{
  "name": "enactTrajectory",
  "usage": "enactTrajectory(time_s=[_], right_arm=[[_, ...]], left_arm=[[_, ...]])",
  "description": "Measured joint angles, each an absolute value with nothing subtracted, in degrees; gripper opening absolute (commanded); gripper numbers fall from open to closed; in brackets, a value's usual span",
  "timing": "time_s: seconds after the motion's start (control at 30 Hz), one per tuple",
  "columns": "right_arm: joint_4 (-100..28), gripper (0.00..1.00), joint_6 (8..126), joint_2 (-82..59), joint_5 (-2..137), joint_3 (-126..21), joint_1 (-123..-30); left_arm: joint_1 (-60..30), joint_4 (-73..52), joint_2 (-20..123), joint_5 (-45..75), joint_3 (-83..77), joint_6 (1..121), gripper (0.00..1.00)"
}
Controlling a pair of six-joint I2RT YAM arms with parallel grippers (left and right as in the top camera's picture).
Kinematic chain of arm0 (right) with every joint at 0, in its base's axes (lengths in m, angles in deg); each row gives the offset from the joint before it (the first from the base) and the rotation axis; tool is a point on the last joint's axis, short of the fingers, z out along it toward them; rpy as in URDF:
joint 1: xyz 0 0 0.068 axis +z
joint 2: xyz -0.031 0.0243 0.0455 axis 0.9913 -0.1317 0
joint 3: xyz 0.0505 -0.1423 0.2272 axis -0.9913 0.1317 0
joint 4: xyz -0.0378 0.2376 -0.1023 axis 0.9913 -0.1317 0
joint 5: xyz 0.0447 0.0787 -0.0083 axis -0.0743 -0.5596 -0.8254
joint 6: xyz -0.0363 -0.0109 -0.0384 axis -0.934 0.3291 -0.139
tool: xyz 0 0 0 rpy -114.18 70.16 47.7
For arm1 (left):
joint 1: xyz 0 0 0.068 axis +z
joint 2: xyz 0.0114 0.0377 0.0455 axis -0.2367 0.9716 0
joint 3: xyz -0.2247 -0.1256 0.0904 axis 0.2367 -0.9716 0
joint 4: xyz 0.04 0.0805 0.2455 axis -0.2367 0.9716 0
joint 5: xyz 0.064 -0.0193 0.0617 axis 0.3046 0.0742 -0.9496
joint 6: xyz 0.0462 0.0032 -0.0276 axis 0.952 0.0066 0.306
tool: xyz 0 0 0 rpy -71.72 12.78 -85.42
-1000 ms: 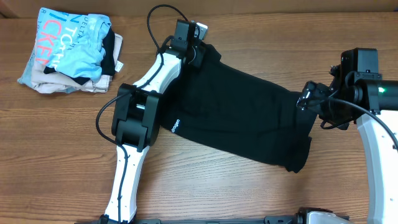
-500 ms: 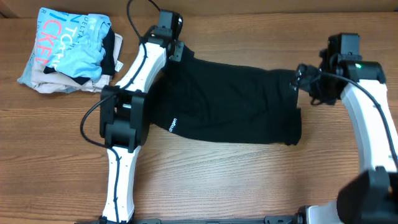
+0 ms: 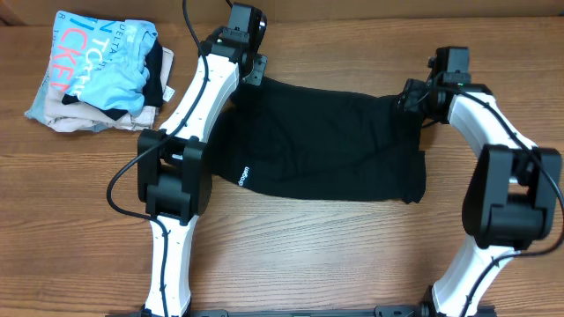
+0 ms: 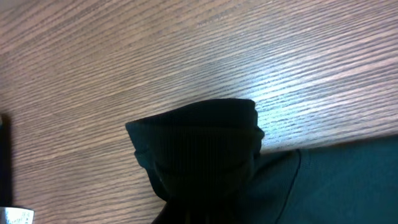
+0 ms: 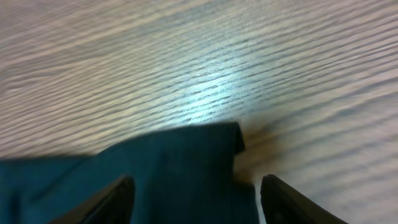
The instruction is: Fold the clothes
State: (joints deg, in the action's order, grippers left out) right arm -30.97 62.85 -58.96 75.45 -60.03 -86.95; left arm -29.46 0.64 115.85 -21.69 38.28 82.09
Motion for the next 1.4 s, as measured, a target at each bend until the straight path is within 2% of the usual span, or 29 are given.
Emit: enactTrajectory(time_s=[0.07,0.17,0.27,0.37,0.43,0.73,0.9,0.93,0.97,1.17,1.4], right_arm=[[-29.0,0.67,62.7,-61.1,76.0,-60.0,-86.9],[-26.8,0.59,62.4,-62.8,77.0,-60.0,-86.9],[-25.4,0.42,62.4,-63.1,77.6,-60.0,-86.9],[-24.4,0.16,62.6,-63.2,77.8,-60.0,-86.9],[-24.1,0.04,62.4,-63.2,78.1,-60.1,-86.9],[-34.5,0.04,62.5,-63.2,76.8,-66.1,-86.9],[-47.0,0.04,62.5,-63.2,76.1,-74.3,-86.9],[-50.6,0.04,62.6,-63.2,75.9,-76.1,-86.9],[-54.4,0.04,62.7,-63.2,75.7,-77.8,-86.9],[-71.5,0.04,63.7,-61.5,73.3,-82.8,-86.9],[-79.3,0.04,63.8,-60.6,71.5,-82.9,-86.9]], left_arm=[[-29.5,0.9,115.9,-21.7,38.3,81.8,0.04],[-29.5,0.9,115.9,-21.7,38.3,80.7,0.05],[-29.5,1.1,115.9,-21.7,38.3,80.2,0.07],[-29.5,1.5,115.9,-21.7,38.3,80.1,0.06],[-29.5,1.7,115.9,-21.7,38.3,80.0,0.05],[-29.2,2.0,115.8,-21.3,38.3,79.3,0.10],[-28.5,2.5,113.9,-21.1,38.3,79.1,0.19],[-28.3,2.9,113.0,-21.0,38.3,79.1,0.17],[-28.1,3.4,112.0,-21.0,38.3,79.1,0.04],[-27.4,9.2,105.6,-21.1,38.3,79.3,0.04],[-27.4,14.8,104.7,-21.0,38.5,79.3,0.04]])
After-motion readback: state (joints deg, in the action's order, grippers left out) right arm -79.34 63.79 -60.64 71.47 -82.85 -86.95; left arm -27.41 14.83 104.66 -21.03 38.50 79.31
